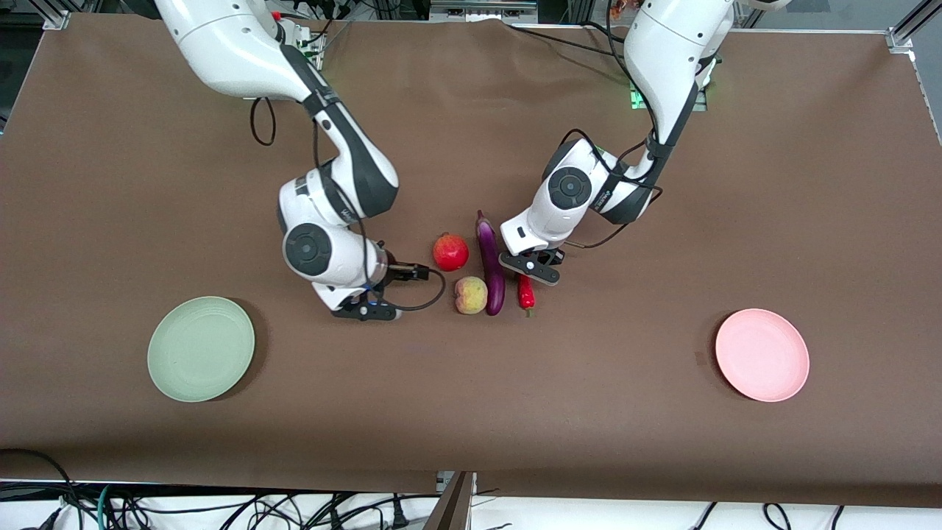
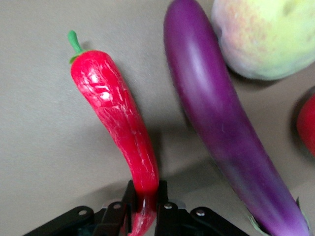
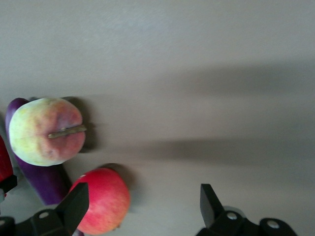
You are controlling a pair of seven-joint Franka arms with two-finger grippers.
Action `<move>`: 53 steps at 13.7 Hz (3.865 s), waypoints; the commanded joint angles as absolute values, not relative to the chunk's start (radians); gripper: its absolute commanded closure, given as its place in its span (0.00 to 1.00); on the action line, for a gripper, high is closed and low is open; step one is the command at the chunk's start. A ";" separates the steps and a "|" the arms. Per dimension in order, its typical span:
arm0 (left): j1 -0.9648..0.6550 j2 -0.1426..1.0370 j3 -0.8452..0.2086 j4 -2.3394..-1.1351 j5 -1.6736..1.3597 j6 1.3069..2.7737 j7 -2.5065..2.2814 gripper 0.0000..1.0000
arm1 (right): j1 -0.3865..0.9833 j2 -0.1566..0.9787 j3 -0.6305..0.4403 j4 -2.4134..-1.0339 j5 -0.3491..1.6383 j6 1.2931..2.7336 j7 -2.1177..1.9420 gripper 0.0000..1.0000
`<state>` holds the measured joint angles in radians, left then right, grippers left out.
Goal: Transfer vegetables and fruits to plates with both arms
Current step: 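Lift the chili with the left gripper while the right gripper approaches the apple, then lower the chili onto the pink plate and open the left gripper, then grasp the red apple with the right gripper while the left gripper withdraws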
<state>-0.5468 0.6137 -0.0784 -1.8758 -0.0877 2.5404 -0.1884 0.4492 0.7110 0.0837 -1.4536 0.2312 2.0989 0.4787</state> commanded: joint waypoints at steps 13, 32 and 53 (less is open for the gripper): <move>0.086 0.475 -0.071 -1.674 0.069 2.085 0.285 1.00 | 0.595 0.781 0.075 -1.448 0.268 2.221 0.611 0.00; 0.204 0.752 -0.075 -1.424 0.063 2.158 0.469 0.00 | 0.565 0.776 0.067 -1.405 0.272 2.150 0.586 0.96; 0.080 0.512 -0.284 -1.445 0.060 1.756 0.063 0.00 | 0.621 0.836 0.071 -1.342 0.209 2.060 0.595 0.00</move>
<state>0.0757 0.5282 -0.2781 -1.4320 0.0469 1.7566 0.0647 0.6083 0.8306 0.0710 -1.3348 0.2248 2.0424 0.5961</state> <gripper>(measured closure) 0.000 0.000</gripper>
